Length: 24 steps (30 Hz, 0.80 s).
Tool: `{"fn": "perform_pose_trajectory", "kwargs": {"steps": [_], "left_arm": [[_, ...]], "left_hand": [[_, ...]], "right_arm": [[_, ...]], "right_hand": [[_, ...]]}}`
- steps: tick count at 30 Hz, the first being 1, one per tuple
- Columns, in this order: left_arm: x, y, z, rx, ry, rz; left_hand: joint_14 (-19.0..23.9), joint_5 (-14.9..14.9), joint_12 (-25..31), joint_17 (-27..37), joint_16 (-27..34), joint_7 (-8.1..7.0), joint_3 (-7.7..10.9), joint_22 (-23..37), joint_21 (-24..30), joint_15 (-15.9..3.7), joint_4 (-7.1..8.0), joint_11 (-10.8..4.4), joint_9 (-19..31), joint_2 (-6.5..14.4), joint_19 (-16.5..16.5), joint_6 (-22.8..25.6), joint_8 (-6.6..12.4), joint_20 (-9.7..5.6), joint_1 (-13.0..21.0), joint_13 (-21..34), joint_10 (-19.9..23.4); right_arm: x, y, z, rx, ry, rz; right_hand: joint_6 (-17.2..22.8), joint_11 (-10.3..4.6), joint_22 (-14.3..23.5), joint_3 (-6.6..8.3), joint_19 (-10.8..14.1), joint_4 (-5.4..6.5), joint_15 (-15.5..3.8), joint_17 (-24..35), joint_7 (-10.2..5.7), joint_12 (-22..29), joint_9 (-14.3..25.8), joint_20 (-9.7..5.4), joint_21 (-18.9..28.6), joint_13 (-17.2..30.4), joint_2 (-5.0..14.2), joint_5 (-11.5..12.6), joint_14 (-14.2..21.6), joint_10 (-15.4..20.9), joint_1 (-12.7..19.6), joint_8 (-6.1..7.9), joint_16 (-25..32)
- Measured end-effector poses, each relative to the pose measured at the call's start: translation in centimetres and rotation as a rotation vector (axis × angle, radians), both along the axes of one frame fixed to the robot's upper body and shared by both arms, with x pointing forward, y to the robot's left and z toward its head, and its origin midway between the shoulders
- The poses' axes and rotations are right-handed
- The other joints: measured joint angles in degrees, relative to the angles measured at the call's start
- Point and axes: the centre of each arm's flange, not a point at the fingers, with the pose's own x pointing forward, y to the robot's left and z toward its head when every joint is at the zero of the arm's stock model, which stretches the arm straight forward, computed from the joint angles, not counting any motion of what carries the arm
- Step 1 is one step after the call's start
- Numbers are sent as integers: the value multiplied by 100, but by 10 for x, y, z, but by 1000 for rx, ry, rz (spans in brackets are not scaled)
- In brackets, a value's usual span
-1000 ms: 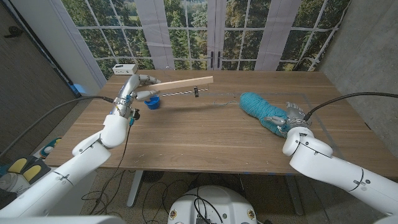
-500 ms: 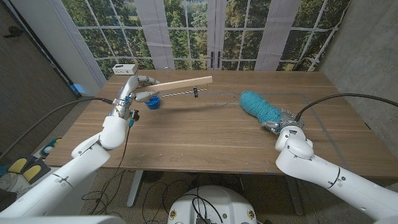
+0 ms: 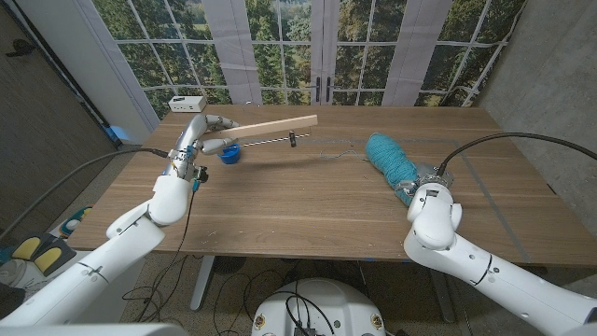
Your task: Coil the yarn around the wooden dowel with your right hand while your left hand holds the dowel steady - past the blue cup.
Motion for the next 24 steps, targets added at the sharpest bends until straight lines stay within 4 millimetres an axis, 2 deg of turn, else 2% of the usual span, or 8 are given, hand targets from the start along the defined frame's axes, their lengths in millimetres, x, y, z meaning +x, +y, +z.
{"fn": "perform_pose_trajectory", "kwargs": {"steps": [3,6,10,11,15,19,20,24], "left_arm": [[0,0,0,0,0,0],[0,0,0,1,1,0],[0,0,0,1,1,0],[1,0,-1,3,8,2],[1,0,2,8,16,2],[-1,-2,6,15,6,-2],[1,-1,6,17,27,-1],[1,-1,10,18,41,-7]], "left_hand": [[0,0,-20,7,-4,0,0,-1,0,0,0,0,-1,2,-23,0,-1,22,-3,0,0],[0,0,-20,7,-4,0,0,-5,43,0,0,0,-1,3,-30,0,-2,30,-3,0,0],[13,-1,-41,7,-11,0,0,-9,43,13,0,0,-2,3,-30,0,-5,30,-3,0,0],[13,-1,-41,7,-16,0,0,-9,43,12,0,0,-3,3,-41,0,-5,19,-3,0,0],[13,-1,-64,32,-21,1,0,-14,44,12,0,0,-4,3,-60,0,-7,1,-3,26,0],[12,-11,-64,34,-43,1,0,-37,84,11,0,0,-6,3,-61,0,-22,1,-3,27,0],[12,-11,-64,37,-55,1,0,-39,84,11,0,0,-5,3,-61,0,-22,1,-3,26,0],[13,-12,-85,39,-64,1,0,-37,84,11,0,0,24,3,-60,0,-48,1,-3,26,0]], "right_arm": [[-3,1,3,-30,-49,-12],[-6,3,5,-64,-101,-19],[-8,8,16,-113,-191,-8],[-9,9,6,-107,-192,-8],[-10,13,3,-105,-258,20],[-10,24,11,-131,-345,70],[-12,17,6,-95,-355,49],[-15,20,12,-90,-455,67]], "right_hand": [[156,41,56,3,-56,2,1,204,34,112,19,-95,28,96,-83,-39,60,144,83,12,164],[216,59,91,4,-107,3,-12,329,13,186,73,-101,72,165,-135,-48,70,165,135,12,219],[239,49,125,4,-123,4,-12,411,35,236,122,-99,79,233,-165,-49,70,174,165,43,220],[246,50,140,4,-123,4,-12,443,41,258,135,-99,110,250,-165,-49,70,174,165,43,254],[319,49,191,-12,-186,20,-12,617,30,370,215,-98,178,375,-226,-49,70,174,226,43,393],[351,49,248,-73,-185,42,-12,827,44,488,293,-98,245,516,-263,-14,70,174,263,43,541],[352,49,250,-74,-185,41,-12,872,45,508,300,-98,253,541,-263,-13,70,174,263,43,553],[422,48,250,-109,-185,53,-11,984,35,569,338,-98,293,628,-283,28,71,174,283,41,617]]}}
